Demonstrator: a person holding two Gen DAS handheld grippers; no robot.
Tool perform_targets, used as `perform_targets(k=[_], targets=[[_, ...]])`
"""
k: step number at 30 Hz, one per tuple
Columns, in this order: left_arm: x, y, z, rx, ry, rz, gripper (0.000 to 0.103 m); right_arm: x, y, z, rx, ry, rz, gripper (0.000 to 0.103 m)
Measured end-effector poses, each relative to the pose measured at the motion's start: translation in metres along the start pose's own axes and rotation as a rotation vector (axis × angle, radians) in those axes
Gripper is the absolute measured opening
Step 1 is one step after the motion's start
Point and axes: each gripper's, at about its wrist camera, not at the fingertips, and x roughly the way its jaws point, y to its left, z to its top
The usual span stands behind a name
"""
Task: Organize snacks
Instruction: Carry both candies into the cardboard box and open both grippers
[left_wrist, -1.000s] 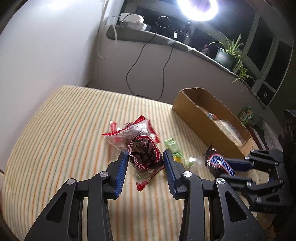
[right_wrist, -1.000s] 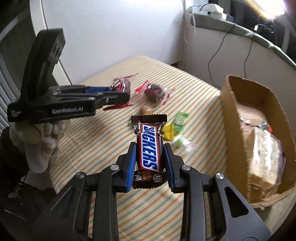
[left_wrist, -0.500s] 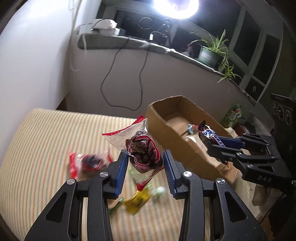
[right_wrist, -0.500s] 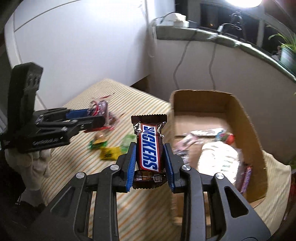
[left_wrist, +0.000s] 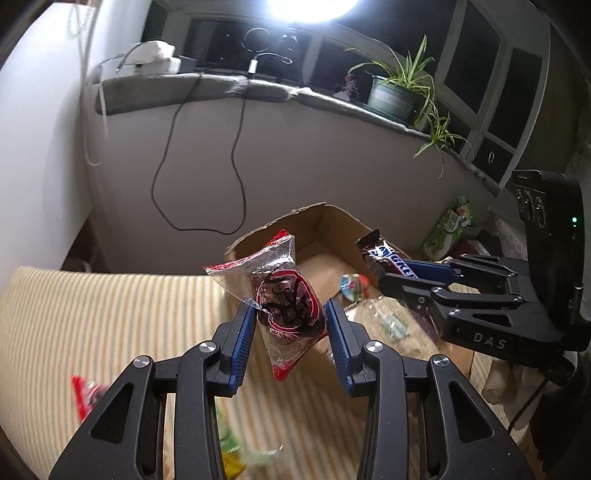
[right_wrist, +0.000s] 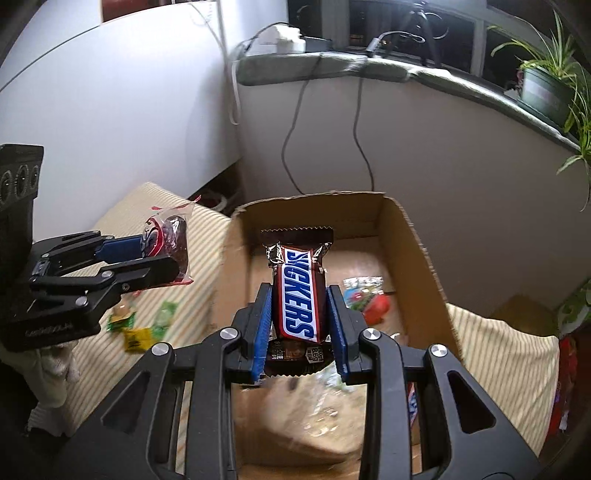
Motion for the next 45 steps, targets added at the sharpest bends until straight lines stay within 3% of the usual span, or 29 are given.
perform_targets(k=[16, 36, 38, 40, 45], targets=[[0.031, -0.020, 0.009, 0.038, 0.040, -0.008, 0.037, 0.022, -0.040, 0.004, 0.065, 0.040, -0.044, 0.030], [0.034, -0.026, 0.010, 0.057, 0.054, 0.004, 0.043, 0.020, -0.040, 0.006, 0.061, 0.043, -0.062, 0.030], [0.033, -0.027, 0.010, 0.058, 0.051, 0.005, 0.044, 0.019, -0.040, 0.006, 0.061, 0.042, -0.071, 0.037], [0.031, -0.028, 0.011, 0.059, 0.048, 0.004, 0.044, 0.017, -0.039, 0.006, 0.060, 0.033, -0.081, 0.056], [0.027, -0.029, 0.011, 0.062, 0.040, 0.003, 0.044, 0.011, -0.040, 0.005, 0.062, 0.024, -0.093, 0.064]])
